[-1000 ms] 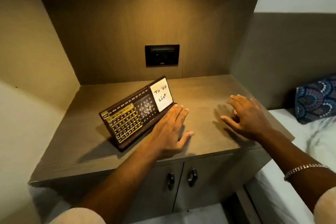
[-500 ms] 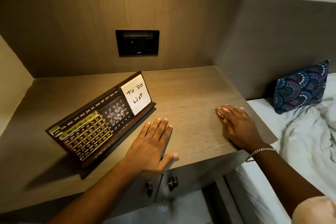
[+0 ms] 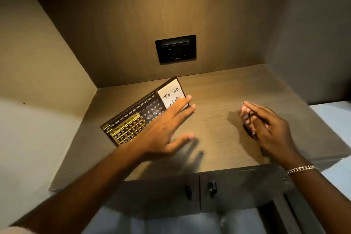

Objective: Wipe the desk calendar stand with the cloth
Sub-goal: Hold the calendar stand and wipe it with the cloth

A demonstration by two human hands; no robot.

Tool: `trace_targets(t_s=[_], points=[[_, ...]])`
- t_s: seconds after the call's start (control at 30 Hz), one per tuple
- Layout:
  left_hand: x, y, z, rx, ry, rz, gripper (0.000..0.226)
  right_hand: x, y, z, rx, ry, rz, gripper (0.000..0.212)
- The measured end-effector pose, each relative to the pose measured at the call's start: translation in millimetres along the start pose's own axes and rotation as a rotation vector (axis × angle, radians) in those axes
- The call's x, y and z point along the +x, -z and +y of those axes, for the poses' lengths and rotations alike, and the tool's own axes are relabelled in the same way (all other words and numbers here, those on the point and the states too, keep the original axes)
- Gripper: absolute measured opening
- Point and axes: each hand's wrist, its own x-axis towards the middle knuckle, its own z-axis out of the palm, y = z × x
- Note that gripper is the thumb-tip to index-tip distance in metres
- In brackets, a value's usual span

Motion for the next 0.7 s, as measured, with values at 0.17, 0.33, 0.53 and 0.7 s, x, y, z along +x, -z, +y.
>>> trace_targets(t_s=[0.17,0.33,0.53,0.7], points=[[-14.4,68.1,-44.8,0.118,0.081,0.101,0.072,0.3,-37.7,-49.1,0.362,-0.078,-0.098,0.042],[-17.3,92.1,-94.5,0.172,0.116,-0.167,0.088,11.2,-81.3,-95.4,0.433,-0.022,-0.031,0.033],[-13.4,83.3,-120.1,0.153,0.003,-0.406,0.091,13.4,-146.0,-121.9,0.386,-0.036,0.134,0.020],[-4.1,76.2,-100.7,0.033,0.006,-0.357,0.099,-3.5,-195.8,-133.1,0.360,0.020,0.284,0.028]])
